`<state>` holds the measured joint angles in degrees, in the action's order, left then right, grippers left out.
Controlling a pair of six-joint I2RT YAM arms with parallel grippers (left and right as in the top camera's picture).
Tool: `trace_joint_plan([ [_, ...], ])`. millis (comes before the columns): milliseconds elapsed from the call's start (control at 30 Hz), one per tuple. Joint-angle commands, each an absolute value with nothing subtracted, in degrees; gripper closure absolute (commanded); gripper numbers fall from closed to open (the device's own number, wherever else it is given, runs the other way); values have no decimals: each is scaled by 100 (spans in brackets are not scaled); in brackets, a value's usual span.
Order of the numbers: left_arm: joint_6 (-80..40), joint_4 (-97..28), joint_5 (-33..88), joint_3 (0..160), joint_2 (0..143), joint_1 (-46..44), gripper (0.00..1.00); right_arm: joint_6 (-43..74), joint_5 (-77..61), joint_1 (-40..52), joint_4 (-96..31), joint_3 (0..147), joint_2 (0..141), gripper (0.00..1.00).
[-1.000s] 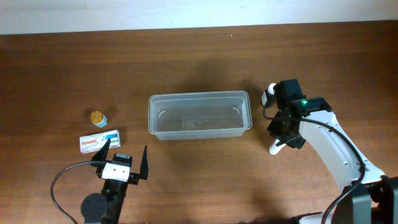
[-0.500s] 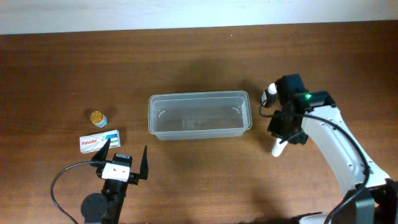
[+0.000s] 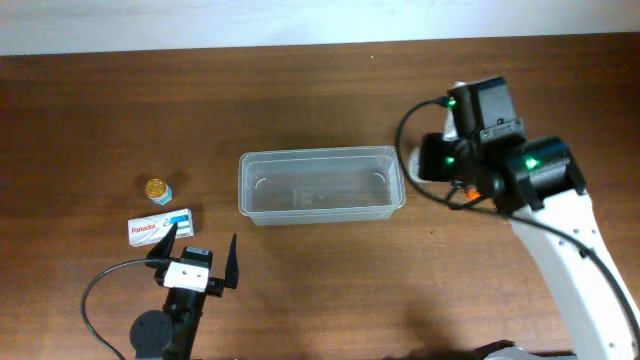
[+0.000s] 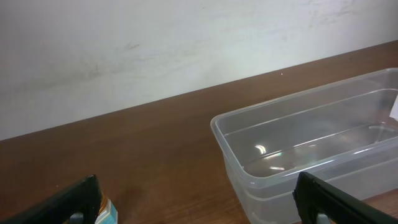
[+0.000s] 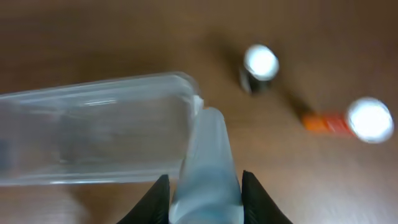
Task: Pack container
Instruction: 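Lift the white bottle and carry it over the clear container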
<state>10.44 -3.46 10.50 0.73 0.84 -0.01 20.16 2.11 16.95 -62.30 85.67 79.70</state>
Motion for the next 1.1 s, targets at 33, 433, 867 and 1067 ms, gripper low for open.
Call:
trace_joint_plan([
  [33, 993, -370, 1024, 54, 30, 27, 1, 1715, 871, 2327, -5892, 8628, 8055, 74],
  [433, 991, -373, 1024, 54, 30, 27, 1, 1885, 967, 2587, -5518, 8613, 9299, 74],
  [867, 991, -370, 1024, 54, 30, 27, 1, 2300, 685, 2587, -5168, 8613, 10508, 74],
  [1067, 991, -370, 1024, 54, 30, 27, 1, 2303, 670, 2585, -5092, 8604, 10645, 74],
])
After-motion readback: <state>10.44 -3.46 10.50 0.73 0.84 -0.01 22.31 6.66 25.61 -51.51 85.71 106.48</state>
